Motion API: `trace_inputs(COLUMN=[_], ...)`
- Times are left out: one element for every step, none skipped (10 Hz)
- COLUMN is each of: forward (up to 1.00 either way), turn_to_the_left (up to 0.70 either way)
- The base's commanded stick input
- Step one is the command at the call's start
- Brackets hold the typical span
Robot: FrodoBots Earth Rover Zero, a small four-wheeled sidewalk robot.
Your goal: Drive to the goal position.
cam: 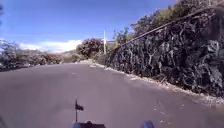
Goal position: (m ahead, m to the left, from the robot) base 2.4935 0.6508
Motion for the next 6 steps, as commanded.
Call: trace_inputs(forward=[1.00,1.00,1.00,1.00,1.00,1.00], turn_to_the_left=[0.00,0.00,0.00,0.00,0.00,0.00])
